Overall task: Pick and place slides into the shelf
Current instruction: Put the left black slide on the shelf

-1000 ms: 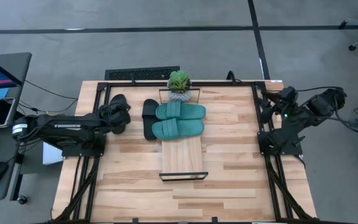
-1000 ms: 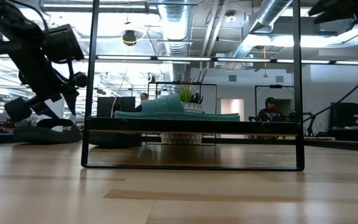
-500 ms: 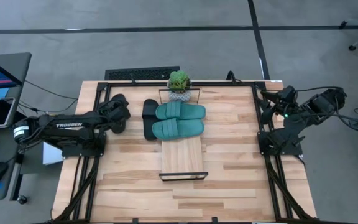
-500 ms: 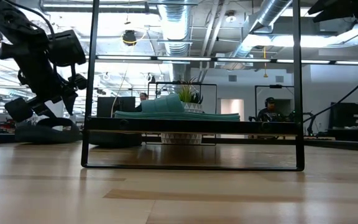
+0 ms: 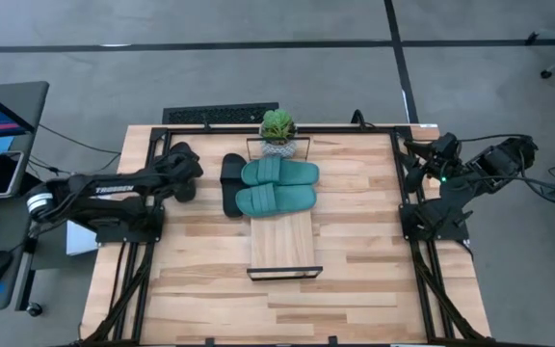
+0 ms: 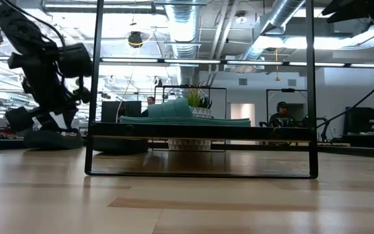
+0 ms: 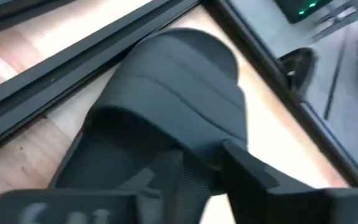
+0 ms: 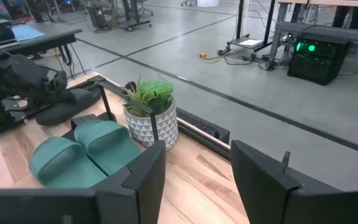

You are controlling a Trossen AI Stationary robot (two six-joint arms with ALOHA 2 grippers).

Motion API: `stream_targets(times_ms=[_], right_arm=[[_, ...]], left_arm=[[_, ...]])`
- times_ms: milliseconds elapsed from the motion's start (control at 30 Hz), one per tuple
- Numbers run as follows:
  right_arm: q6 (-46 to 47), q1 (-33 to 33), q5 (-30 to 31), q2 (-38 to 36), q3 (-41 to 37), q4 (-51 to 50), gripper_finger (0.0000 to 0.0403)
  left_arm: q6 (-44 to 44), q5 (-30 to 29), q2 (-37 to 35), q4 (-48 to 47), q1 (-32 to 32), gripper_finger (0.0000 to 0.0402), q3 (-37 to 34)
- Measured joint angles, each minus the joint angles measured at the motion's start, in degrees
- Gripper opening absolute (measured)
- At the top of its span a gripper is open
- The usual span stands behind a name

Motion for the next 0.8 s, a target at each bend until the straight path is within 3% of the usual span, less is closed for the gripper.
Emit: stream_targets(times_ms=[133, 367, 600, 800], right_arm=[[-0.02, 0.0, -0.26, 0.0, 0.0, 0.09, 0.0167], [-0.01, 0.0, -2.6, 0.0, 0.0, 2.23, 0.0166], [-0.02, 0.0, -2.95, 0.02, 0.0, 2.41, 0.0166], [-0.15, 0.0, -2.91, 0.02, 0.0, 1.95, 0.0166]], left_arm=[[0.0, -1.71, 5.67, 6.42, 0.92, 0.0011, 0.0], [2.54, -1.99, 11.61, 14.53, 1.25, 0.0002, -0.02], [7.42, -2.22, 7.45, 15.32, -1.87, 0.0001, 0.03], [9.97, -1.78, 0.99, 10.05, -3.0, 0.0, 0.0]])
